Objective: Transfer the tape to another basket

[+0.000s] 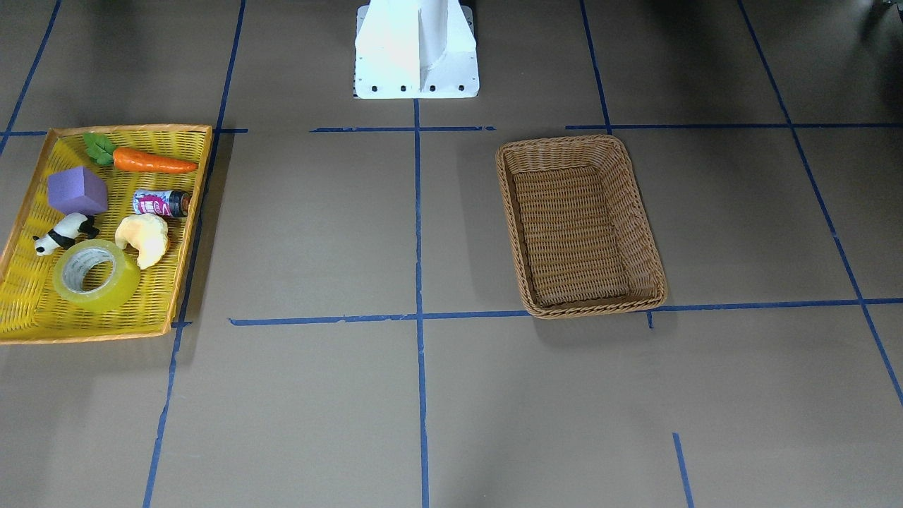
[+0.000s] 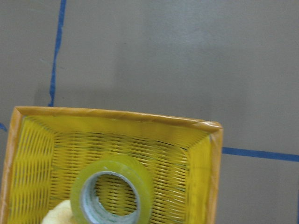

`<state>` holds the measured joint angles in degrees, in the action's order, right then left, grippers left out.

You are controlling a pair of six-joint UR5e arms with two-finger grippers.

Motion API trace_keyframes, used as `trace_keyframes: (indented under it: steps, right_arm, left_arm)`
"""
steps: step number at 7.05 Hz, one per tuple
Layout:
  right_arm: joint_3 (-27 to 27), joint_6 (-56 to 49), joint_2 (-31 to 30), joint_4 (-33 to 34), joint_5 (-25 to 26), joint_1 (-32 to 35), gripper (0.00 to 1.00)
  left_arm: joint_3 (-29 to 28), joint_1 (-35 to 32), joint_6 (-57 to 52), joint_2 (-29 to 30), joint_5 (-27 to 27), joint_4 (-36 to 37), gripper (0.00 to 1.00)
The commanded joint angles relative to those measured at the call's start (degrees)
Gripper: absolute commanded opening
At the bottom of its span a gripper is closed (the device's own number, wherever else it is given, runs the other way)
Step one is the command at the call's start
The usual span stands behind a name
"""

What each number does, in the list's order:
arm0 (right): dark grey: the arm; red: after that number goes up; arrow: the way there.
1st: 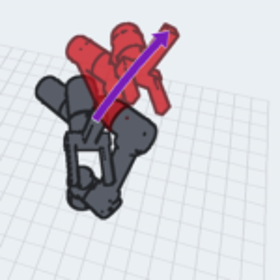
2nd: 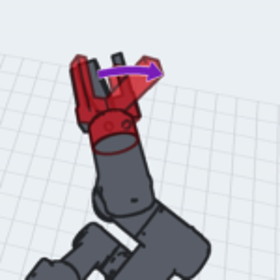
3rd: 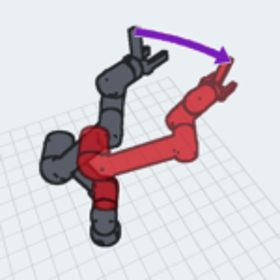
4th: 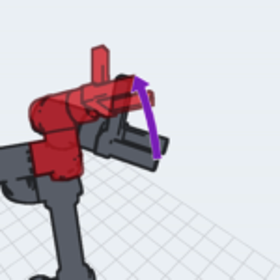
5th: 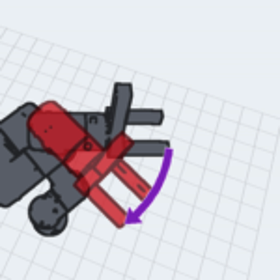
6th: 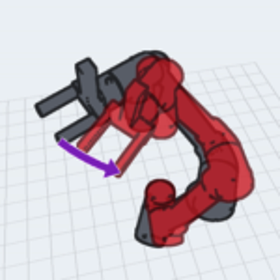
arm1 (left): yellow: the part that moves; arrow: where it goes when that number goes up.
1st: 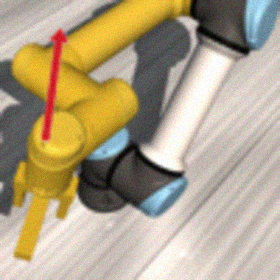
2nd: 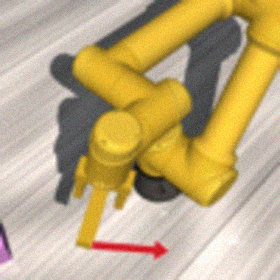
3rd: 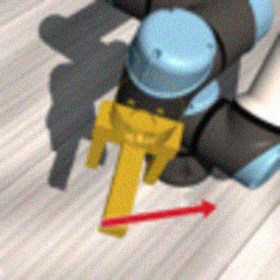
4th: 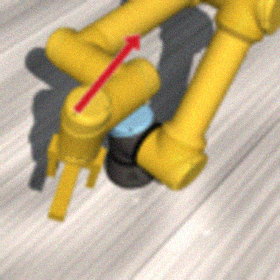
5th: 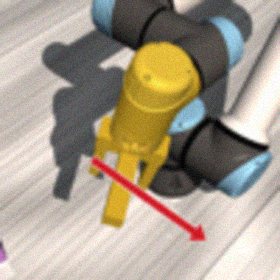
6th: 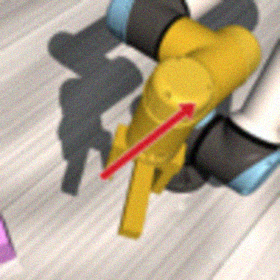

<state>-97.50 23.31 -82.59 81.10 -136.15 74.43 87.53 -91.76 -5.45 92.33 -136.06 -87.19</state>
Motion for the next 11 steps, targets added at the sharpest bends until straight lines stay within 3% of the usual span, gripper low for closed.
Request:
trace_keyframes:
  steps: [1,6,11]
  right_arm:
    - [0.55,10.34,-0.2,-8.84,4.98,-6.12,1.0]
    - [5.64,9.56,0.15,-8.94,8.0,-11.58,1.0]
    - [9.78,7.89,0.24,-9.03,7.91,-13.52,1.0]
  left_arm:
    - [-0.25,0.0,0.0,0.04,0.0,-0.09,1.0]
    - [-0.34,0.0,0.0,0.04,-0.09,-0.09,1.0]
    - [0.1,0.0,-0.09,0.04,-0.35,-0.17,1.0]
